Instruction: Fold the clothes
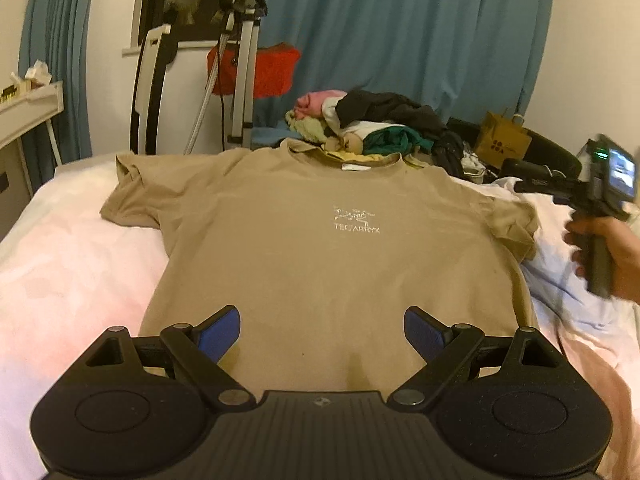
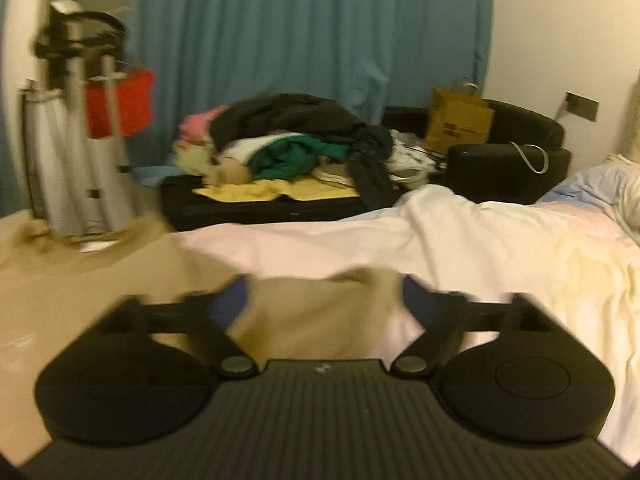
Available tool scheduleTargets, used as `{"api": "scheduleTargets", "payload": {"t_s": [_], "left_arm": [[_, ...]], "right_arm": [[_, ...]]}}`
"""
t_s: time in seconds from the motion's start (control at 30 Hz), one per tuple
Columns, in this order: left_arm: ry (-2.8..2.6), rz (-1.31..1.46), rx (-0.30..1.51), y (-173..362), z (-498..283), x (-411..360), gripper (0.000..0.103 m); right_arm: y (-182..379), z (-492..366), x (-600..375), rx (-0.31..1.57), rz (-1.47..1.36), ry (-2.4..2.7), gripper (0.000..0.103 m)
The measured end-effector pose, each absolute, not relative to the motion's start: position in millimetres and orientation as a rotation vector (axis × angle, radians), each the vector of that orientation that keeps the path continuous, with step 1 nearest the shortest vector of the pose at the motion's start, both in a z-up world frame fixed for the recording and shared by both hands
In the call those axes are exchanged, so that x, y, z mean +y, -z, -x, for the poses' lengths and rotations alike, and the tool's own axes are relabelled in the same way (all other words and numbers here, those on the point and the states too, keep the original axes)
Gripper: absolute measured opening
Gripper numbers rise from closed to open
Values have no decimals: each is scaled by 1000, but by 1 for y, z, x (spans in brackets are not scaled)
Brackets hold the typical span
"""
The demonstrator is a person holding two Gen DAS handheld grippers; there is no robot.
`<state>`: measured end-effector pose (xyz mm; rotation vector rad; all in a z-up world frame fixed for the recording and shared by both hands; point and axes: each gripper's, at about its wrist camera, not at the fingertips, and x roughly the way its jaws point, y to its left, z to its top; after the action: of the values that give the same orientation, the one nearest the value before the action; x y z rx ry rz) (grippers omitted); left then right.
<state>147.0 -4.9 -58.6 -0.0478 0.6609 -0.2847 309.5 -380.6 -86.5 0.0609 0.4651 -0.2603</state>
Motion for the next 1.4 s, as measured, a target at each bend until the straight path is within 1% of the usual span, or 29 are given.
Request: {"api": "scheduleTargets", "payload": {"t_s": [0.07, 0.2, 0.37, 0.5, 0.57, 0.7, 0.9, 1.03, 1.13, 1.2, 1.23, 1.27, 1.3, 1.33, 1.4], "left_arm": [[295, 58, 668, 58, -142, -3, 91], [311, 28, 663, 60, -120, -4, 90], [409, -6, 778, 78, -85, -20, 82], [513, -23, 821, 83, -65, -41, 80], [563, -31, 831, 83, -59, -58, 76], [682, -65, 817, 84, -41, -102, 74], [871, -215, 718, 100, -8, -177, 73], [963, -319, 667, 121, 12, -217, 73], [1001, -425, 604, 136, 28, -237, 73], [1005, -495, 571, 148, 34, -248, 57], [1002, -529, 558, 154, 37, -252, 39], [1000, -542, 553, 158, 36, -255, 23], [1005, -532, 555, 160, 36, -252, 17], [1015, -509, 556, 159, 35, -249, 5], [1054, -442, 548, 152, 34, -239, 4]], "right_arm": [[80, -272, -379, 469, -124, 224, 89], [66, -179, -372, 409, -320, 175, 89], [58, -78, -362, 411, -482, 211, 89], [55, -16, -351, 350, -544, 211, 89], [57, 2, -347, 331, -561, 206, 89], [59, 22, -348, 305, -573, 229, 89], [43, 62, -374, 133, -598, 285, 89], [49, 54, -391, 180, -585, 317, 89], [65, 46, -402, 232, -672, 277, 89], [71, 43, -407, 240, -701, 274, 89], [73, 41, -409, 246, -707, 280, 89], [75, 37, -410, 256, -714, 284, 89], [77, 35, -411, 265, -721, 284, 89], [80, 33, -412, 273, -728, 281, 89], [84, 30, -413, 270, -747, 280, 89]]}}
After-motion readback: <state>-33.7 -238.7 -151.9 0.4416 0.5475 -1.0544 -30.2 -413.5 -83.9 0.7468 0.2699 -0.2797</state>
